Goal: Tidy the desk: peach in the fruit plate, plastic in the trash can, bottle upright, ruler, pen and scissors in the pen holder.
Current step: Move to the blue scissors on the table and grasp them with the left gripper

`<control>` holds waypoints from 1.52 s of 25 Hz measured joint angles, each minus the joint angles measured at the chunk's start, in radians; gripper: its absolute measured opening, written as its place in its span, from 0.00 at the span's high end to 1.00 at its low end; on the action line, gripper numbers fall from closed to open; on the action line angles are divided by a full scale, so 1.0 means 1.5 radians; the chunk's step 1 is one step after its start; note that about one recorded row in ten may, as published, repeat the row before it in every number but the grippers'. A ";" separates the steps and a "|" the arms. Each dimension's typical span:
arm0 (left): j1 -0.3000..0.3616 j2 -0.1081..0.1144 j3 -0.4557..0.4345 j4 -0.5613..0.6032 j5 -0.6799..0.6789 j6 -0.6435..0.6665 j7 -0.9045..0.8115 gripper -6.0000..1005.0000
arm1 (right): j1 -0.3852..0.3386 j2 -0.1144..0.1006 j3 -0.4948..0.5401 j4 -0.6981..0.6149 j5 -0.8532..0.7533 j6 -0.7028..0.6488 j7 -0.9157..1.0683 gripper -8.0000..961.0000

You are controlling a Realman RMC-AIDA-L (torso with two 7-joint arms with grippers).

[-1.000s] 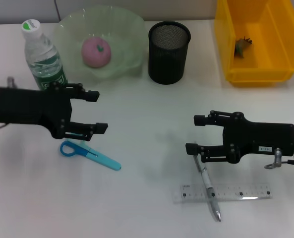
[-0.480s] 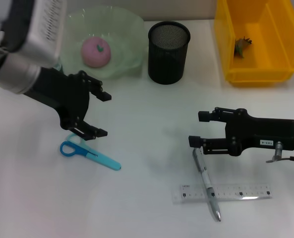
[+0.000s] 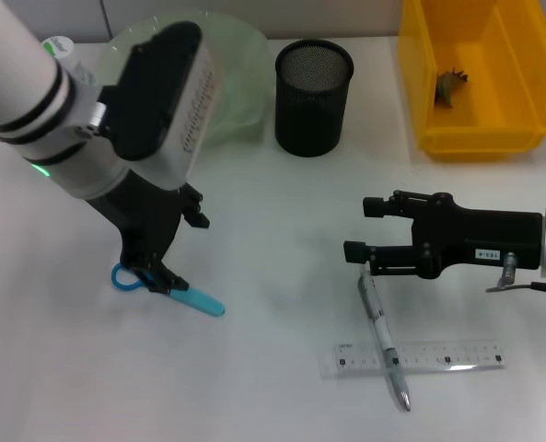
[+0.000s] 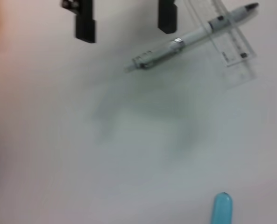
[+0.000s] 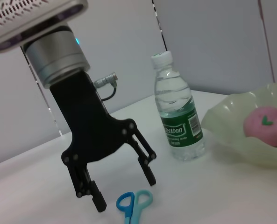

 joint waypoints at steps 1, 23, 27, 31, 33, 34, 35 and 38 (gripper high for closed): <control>-0.007 0.000 0.007 -0.008 0.004 0.001 -0.003 0.22 | 0.001 0.000 0.000 0.000 -0.001 0.000 0.000 0.14; -0.020 -0.001 0.173 -0.034 0.050 -0.058 -0.047 0.22 | 0.009 0.001 0.001 -0.002 -0.003 0.004 -0.005 0.14; -0.015 -0.001 0.194 -0.029 0.052 -0.053 -0.059 0.22 | 0.010 0.000 0.001 -0.002 -0.004 0.006 -0.005 0.14; -0.014 -0.001 0.216 -0.017 0.059 -0.053 -0.080 0.23 | 0.010 -0.001 -0.001 -0.002 -0.004 0.010 -0.006 0.14; -0.015 -0.001 0.222 -0.007 0.060 -0.052 -0.087 0.23 | 0.010 -0.001 0.001 -0.002 -0.004 0.011 -0.006 0.14; -0.015 -0.001 0.222 -0.007 0.060 -0.052 -0.087 0.23 | 0.010 -0.001 0.001 -0.002 -0.004 0.011 -0.006 0.14; -0.015 -0.001 0.222 -0.005 0.060 -0.052 -0.087 0.23 | 0.010 -0.001 0.002 -0.002 -0.004 0.011 -0.006 0.14; -0.015 -0.001 0.232 -0.003 0.061 -0.060 -0.088 0.23 | 0.008 -0.001 0.003 0.001 -0.002 0.010 -0.003 0.14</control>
